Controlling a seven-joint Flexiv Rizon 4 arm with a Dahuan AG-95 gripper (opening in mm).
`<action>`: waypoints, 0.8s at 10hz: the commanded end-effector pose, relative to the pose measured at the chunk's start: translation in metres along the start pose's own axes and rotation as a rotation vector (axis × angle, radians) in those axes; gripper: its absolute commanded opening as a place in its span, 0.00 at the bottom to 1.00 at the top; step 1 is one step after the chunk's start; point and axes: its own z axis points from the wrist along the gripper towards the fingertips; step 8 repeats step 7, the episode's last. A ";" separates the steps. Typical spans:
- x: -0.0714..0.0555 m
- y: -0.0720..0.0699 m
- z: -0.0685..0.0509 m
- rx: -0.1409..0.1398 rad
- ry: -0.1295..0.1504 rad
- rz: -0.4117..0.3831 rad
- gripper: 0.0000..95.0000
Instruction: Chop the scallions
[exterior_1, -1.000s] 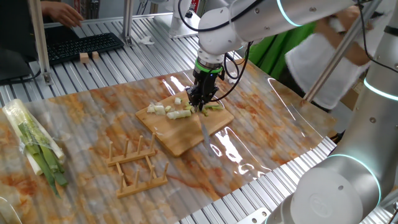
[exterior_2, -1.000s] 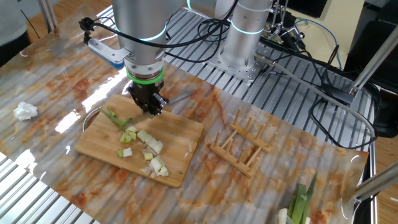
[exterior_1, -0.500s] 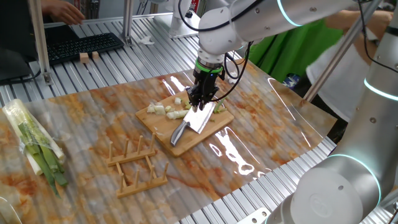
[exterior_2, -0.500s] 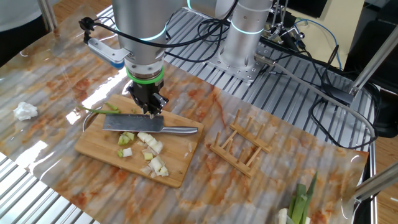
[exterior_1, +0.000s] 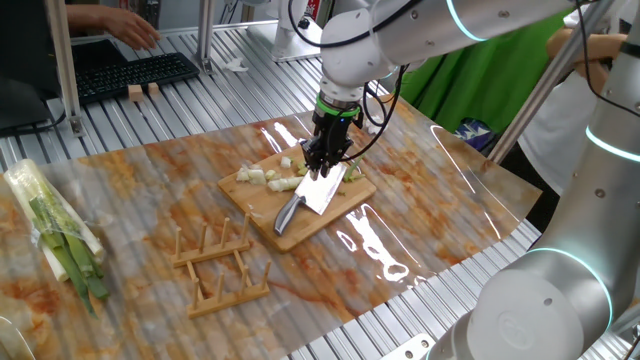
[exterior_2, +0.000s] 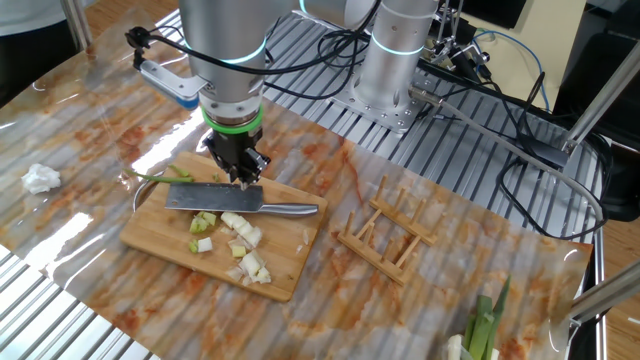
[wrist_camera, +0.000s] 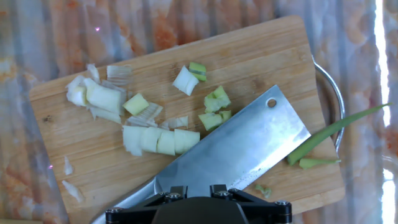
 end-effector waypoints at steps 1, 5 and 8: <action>-0.001 0.000 0.000 0.005 0.000 -0.029 0.20; -0.001 0.000 0.000 0.012 0.004 -0.033 0.20; -0.001 0.001 0.000 0.015 0.005 -0.035 0.20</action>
